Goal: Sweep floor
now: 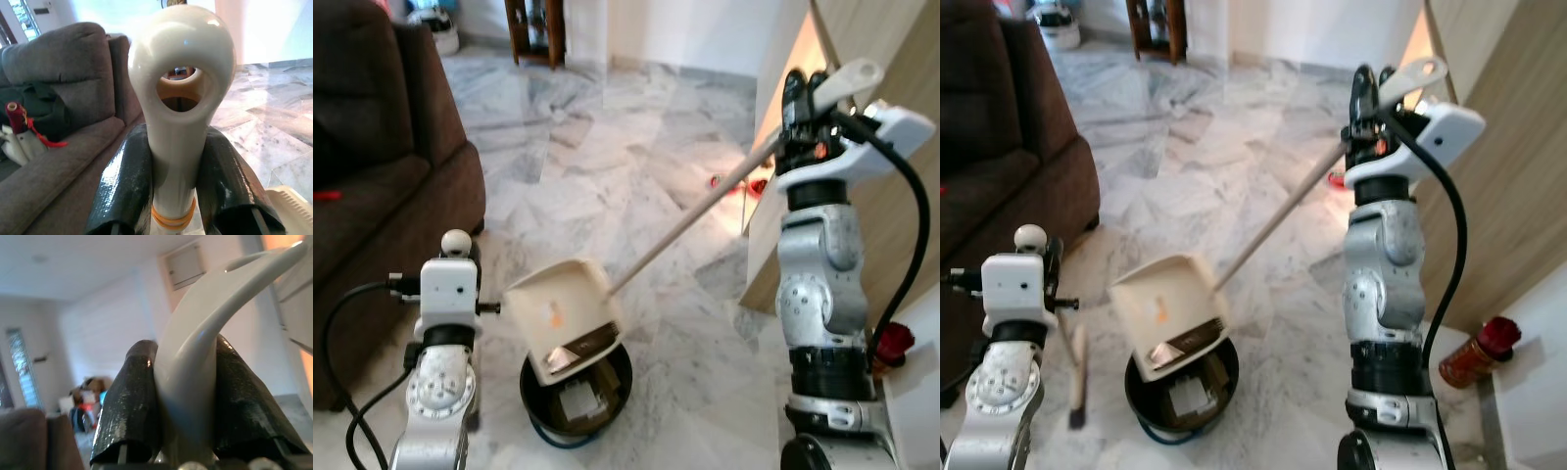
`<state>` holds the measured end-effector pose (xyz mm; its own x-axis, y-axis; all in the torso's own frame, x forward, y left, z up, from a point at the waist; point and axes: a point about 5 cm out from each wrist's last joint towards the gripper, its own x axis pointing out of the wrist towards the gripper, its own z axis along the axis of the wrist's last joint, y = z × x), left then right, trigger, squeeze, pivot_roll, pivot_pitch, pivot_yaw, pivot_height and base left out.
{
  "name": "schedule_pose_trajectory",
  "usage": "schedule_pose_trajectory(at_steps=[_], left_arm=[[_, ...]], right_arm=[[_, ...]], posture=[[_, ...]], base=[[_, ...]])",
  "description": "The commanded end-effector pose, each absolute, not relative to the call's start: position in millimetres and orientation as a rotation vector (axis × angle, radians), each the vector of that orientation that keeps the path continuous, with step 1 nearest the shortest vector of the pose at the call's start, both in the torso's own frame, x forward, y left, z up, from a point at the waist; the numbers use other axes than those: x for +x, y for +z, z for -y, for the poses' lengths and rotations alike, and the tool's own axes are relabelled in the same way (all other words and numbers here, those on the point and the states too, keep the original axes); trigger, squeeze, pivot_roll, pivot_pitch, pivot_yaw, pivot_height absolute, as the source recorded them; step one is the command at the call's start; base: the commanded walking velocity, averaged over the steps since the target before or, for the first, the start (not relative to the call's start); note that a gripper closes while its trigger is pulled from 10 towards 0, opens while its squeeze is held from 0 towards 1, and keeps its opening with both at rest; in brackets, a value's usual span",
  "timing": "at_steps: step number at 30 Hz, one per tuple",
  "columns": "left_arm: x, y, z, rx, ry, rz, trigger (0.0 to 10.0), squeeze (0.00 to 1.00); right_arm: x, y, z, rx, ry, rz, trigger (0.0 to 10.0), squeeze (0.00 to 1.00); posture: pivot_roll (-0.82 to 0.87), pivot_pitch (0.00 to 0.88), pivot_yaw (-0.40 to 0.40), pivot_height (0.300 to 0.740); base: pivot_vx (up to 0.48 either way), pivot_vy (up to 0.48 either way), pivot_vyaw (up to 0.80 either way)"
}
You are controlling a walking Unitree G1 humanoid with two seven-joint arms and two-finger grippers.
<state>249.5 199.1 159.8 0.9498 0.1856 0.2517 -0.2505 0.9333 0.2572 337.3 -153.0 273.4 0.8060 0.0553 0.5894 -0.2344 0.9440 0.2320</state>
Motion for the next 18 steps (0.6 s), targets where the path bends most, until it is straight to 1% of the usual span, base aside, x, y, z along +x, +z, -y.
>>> schedule_pose_trajectory(at_steps=[1,4,6,8,14,18], left_arm=[[248.4,167.5,-200.3,0.316,0.228,0.27,10.0,0.0],[248.4,168.0,-199.4,0.316,0.224,0.276,10.0,0.0],[248.4,167.9,-199.4,0.316,0.223,0.276,10.0,0.0],[248.1,168.0,-198.6,0.314,0.219,0.278,10.0,0.0],[247.6,167.7,-198.2,0.314,0.214,0.279,10.0,0.0],[247.6,167.7,-197.7,0.312,0.21,0.28,10.0,0.0]], right_arm=[[327.8,293.1,145.5,0.301,0.201,0.721,10.0,0.0],[323.0,292.7,136.7,0.276,0.244,0.735,10.0,0.0],[322.4,292.5,135.4,0.27,0.249,0.737,10.0,0.0],[317.5,291.1,124.6,0.244,0.288,0.751,10.0,0.0],[310.6,290.5,110.0,0.182,0.328,0.78,10.0,0.0],[304.1,288.8,92.6,0.171,0.37,0.791,10.0,0.0]], posture=[[0.04,0.068,-0.048,0.74],[0.04,0.068,-0.048,0.74],[0.04,0.068,-0.048,0.74],[0.04,0.062,-0.047,0.74],[0.04,0.057,-0.046,0.74],[0.04,0.053,-0.047,0.74]], base=[[0.0,0.0,0.0],[0.0,0.0,0.0],[0.0,0.0,0.0],[0.0,0.0,0.0],[0.0,0.0,0.0],[0.0,0.0,0.0]])
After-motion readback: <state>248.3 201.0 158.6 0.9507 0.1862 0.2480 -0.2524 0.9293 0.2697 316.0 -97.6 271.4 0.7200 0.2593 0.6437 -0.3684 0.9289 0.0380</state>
